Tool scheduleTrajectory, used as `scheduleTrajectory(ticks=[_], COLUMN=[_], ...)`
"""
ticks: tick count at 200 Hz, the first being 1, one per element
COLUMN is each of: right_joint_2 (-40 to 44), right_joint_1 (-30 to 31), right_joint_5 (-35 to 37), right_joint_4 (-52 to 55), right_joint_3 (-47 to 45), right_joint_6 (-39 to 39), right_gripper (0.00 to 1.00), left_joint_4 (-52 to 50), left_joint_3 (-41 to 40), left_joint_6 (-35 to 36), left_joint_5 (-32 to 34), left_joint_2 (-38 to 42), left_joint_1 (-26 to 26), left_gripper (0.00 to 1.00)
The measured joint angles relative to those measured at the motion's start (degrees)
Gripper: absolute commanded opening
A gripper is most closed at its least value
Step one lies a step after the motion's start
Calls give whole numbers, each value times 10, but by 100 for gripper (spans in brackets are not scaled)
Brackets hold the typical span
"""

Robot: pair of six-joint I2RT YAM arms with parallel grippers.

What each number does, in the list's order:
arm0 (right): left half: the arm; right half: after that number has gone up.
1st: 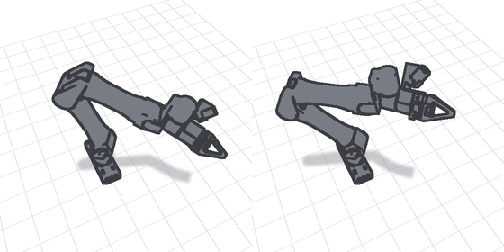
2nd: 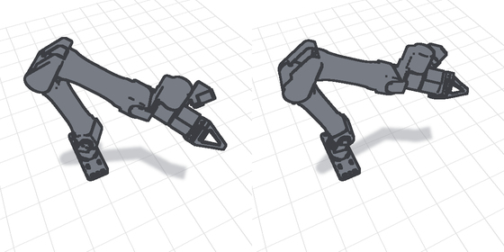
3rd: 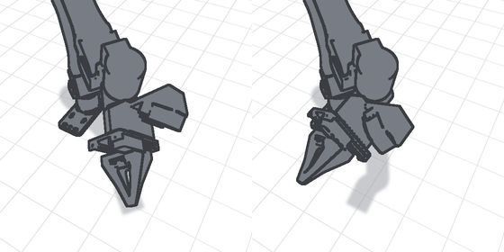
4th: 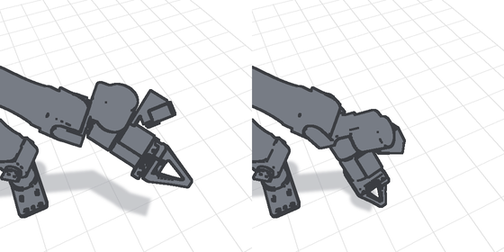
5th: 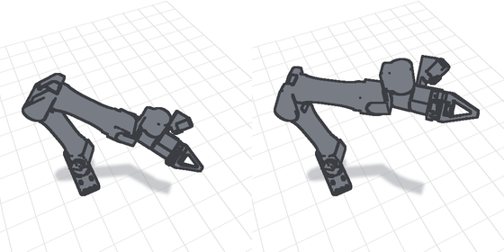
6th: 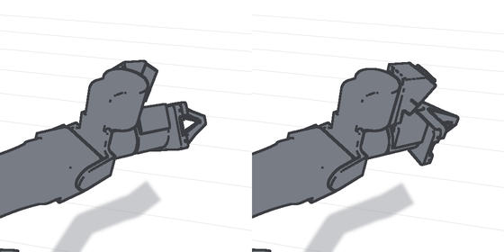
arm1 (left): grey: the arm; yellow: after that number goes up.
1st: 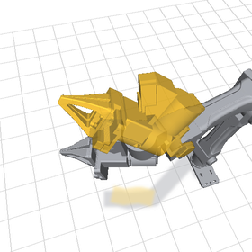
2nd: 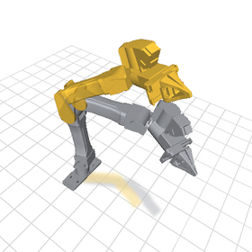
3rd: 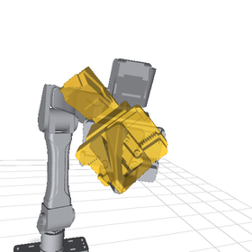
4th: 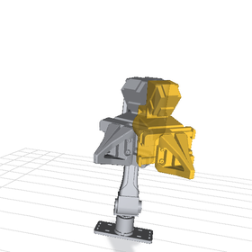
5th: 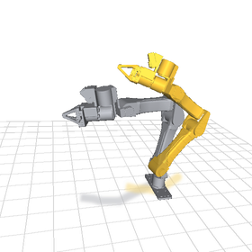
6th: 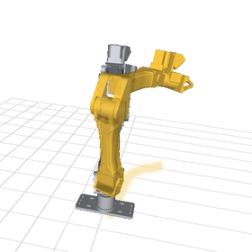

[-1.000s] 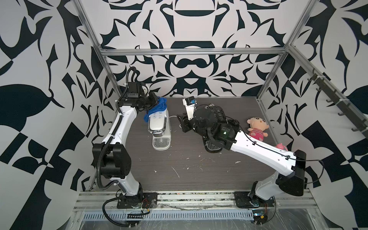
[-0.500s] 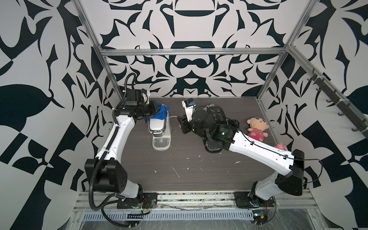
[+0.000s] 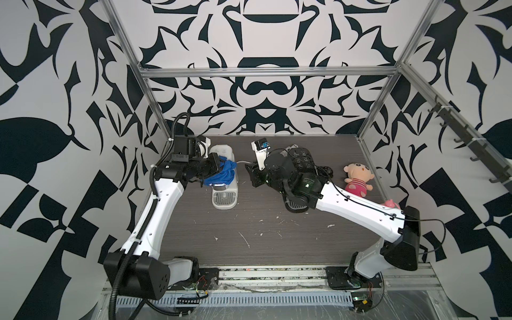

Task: Wipe the surface of a coffee machine
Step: Wipe the dirt from the surface of the coffee machine.

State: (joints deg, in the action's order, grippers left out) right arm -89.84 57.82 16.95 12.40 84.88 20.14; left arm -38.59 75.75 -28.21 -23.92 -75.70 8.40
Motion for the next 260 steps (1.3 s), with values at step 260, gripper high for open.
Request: scheduleTrajectory(ticks=[260], right_joint_2=[-31], right_joint_1=[0], right_joint_5=[-44], right_joint_4=[-13], right_joint_3=[-36], right_joint_6=[37], right_gripper=[38], left_joint_4=[-6], left_joint_3=[-25], left_joint_6=[-1], left_joint_5=[-29], left_joint_2=[33], left_joint_1=[0], left_gripper=[0])
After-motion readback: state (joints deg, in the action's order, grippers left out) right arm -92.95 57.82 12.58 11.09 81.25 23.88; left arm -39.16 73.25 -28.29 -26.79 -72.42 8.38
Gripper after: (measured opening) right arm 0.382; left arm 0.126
